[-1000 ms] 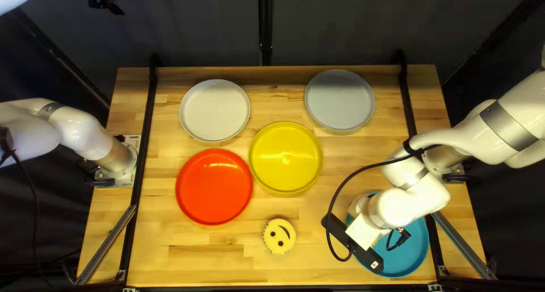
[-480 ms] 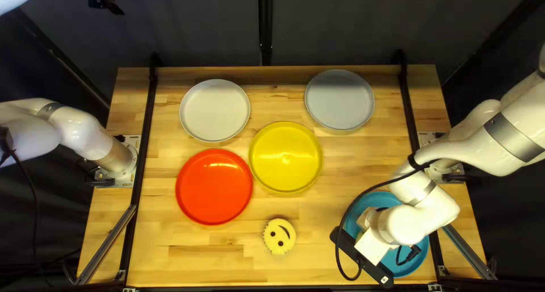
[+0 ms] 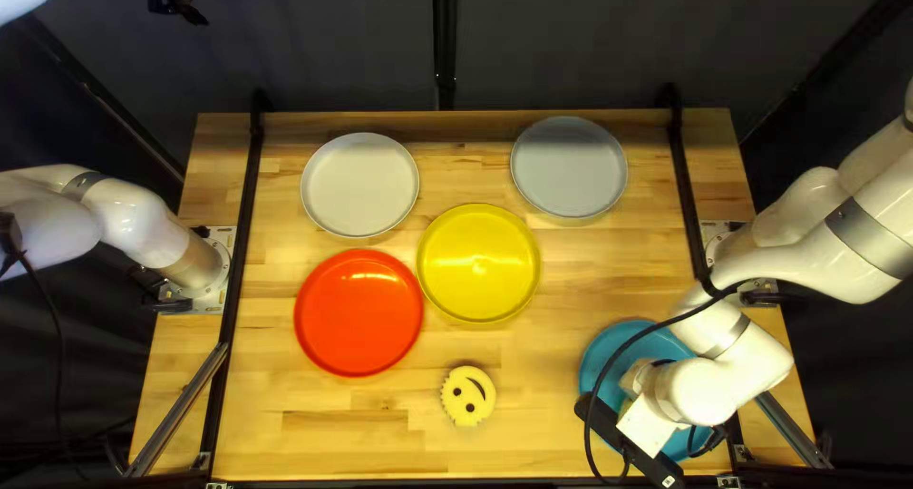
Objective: Pick up sponge and scrub the plate
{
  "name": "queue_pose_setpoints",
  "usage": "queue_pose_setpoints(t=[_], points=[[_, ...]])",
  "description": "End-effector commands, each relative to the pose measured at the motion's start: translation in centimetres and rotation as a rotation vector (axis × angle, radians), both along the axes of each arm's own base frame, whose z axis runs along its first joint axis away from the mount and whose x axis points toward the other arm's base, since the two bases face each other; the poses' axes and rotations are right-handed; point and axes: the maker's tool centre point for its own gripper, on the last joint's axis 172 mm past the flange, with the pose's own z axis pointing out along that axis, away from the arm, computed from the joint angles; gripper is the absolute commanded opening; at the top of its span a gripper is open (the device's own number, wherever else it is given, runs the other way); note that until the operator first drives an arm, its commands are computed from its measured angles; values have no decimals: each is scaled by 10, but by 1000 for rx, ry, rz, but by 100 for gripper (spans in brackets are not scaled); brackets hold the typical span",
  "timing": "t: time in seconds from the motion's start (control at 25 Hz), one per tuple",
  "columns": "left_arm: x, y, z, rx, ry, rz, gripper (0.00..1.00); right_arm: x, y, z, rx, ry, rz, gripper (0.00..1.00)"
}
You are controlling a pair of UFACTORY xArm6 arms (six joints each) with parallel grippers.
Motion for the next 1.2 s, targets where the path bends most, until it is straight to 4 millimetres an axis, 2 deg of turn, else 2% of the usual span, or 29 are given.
queue_pose_setpoints(t=[0.04,0.16,0.32,0.52,1.2], points=[[0,0,0,0,0,0,100,5,-9,4,-6,-6,-6,0],[0,0,0,0,0,0,100,3,-14,2,-12,-15,-8,0],[0,0,0,0,0,0,100,-12,-16,-8,-18,-34,-10,0],[0,0,0,0,0,0,100,-19,-12,-16,-21,-57,-3,0],[0,0,0,0,0,0,100,-20,-12,-16,-32,-65,13,0]])
